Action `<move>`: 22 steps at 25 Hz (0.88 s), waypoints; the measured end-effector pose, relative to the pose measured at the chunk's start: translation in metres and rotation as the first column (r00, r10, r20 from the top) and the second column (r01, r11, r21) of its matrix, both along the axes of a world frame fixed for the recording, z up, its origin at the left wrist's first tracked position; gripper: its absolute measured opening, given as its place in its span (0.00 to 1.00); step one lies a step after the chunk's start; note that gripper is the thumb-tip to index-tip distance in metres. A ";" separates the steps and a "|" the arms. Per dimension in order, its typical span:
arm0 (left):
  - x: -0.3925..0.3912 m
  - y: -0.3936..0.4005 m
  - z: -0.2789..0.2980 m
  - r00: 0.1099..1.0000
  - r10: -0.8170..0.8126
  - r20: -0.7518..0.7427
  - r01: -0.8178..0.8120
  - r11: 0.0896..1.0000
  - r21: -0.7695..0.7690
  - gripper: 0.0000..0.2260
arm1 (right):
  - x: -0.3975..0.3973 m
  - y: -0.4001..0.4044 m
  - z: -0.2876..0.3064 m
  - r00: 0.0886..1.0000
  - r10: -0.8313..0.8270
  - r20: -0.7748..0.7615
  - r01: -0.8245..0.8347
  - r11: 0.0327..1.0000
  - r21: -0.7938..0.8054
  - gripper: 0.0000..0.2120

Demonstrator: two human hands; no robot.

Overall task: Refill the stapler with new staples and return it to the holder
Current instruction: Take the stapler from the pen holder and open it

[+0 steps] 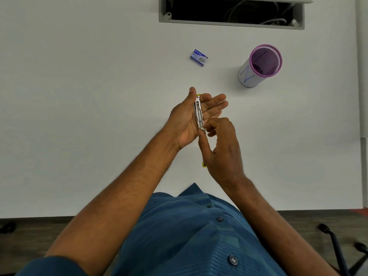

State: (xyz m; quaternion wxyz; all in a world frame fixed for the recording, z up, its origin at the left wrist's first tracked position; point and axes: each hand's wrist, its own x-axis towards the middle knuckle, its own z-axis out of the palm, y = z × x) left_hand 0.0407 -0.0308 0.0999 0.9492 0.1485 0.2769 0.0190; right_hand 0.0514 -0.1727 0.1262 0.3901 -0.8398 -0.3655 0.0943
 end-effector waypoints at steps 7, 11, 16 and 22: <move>-0.006 -0.004 0.003 0.997 -0.053 0.050 0.054 0.998 -0.020 0.24 | 0.008 0.007 0.011 0.993 -0.032 -0.117 0.034 0.999 0.016 0.12; -0.008 -0.006 0.005 0.997 -0.055 0.050 0.057 0.998 -0.024 0.24 | 0.014 0.015 0.019 0.983 -0.040 -0.181 0.023 0.995 -0.096 0.21; -0.009 -0.004 0.009 0.998 -0.061 0.013 0.061 0.997 0.037 0.23 | 0.013 0.020 0.021 0.982 0.028 -0.189 -0.049 0.993 -0.108 0.22; -0.006 -0.002 0.014 0.997 -0.064 -0.048 0.071 0.985 0.155 0.25 | 0.013 0.020 0.011 0.977 0.036 -0.210 -0.064 0.990 -0.127 0.22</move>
